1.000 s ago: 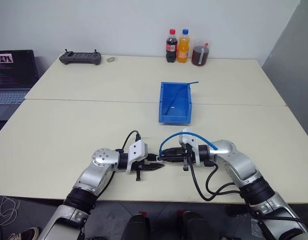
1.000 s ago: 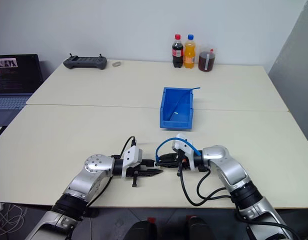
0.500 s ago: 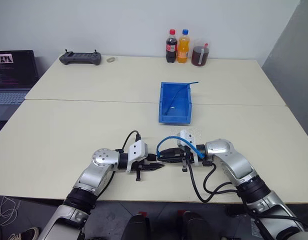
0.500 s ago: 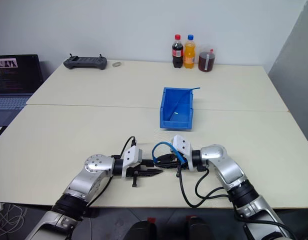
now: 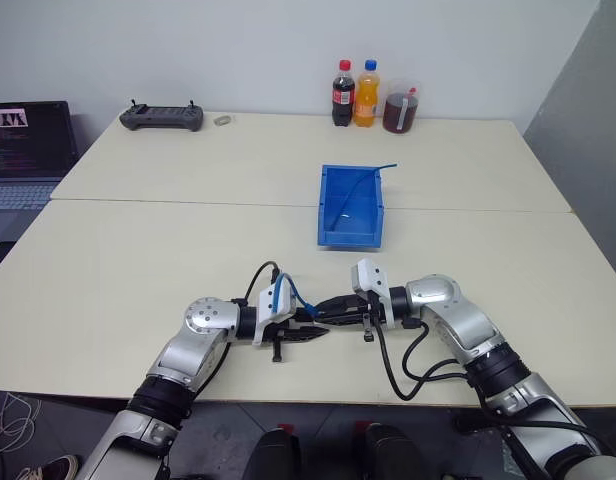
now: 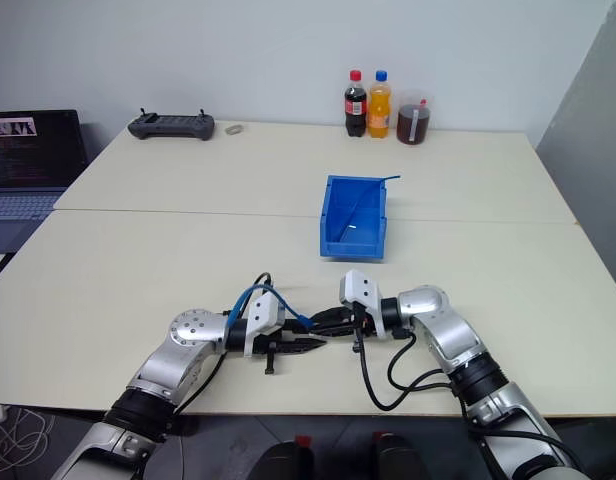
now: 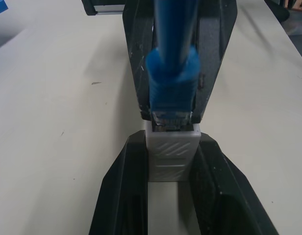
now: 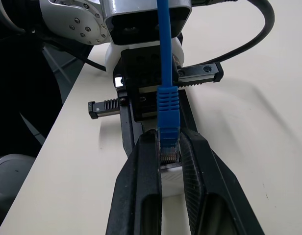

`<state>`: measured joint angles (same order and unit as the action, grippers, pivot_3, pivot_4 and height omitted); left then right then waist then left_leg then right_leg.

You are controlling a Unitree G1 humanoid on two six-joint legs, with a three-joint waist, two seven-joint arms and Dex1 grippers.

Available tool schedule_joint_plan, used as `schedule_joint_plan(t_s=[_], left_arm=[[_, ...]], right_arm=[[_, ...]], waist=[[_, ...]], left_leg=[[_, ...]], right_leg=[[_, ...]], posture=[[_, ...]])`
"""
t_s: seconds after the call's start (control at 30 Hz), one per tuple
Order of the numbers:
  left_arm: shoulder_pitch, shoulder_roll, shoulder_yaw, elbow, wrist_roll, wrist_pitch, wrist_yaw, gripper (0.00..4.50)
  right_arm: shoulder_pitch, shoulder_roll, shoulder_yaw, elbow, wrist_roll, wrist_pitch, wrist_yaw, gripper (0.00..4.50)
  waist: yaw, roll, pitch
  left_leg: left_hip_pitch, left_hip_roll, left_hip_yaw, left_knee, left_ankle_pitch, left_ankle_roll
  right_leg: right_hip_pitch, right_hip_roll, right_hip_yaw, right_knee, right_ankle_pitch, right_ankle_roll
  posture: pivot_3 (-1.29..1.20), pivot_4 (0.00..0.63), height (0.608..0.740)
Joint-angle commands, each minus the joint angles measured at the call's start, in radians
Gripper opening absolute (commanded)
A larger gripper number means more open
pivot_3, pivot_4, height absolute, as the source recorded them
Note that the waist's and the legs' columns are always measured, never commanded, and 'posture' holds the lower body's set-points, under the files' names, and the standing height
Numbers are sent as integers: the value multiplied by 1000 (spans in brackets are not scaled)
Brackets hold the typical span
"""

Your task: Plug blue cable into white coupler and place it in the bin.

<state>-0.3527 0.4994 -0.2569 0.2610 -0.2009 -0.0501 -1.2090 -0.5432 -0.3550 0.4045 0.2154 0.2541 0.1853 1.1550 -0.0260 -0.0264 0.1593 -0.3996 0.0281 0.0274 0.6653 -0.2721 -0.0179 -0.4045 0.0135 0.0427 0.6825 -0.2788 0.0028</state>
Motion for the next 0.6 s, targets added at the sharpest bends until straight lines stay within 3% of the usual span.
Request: schedule_joint_plan(t_s=[0.03,0.6], left_arm=[[10,5,11,-24,-2,-8,-5,782],[-5,3,13,-9,2,-17,-10,782]], right_arm=[[12,-52,-23,32,-42,27,-2,273],[58,-74,-58,-49,-15,91,-17,273]], waist=[[0,0,0],[0,0,0]], left_leg=[[0,0,0,0,0,0],[0,0,0,0,0,0]], right_leg=[[0,0,0,0,0,0],[0,0,0,0,0,0]], posture=[[0,150,740],[0,150,740]])
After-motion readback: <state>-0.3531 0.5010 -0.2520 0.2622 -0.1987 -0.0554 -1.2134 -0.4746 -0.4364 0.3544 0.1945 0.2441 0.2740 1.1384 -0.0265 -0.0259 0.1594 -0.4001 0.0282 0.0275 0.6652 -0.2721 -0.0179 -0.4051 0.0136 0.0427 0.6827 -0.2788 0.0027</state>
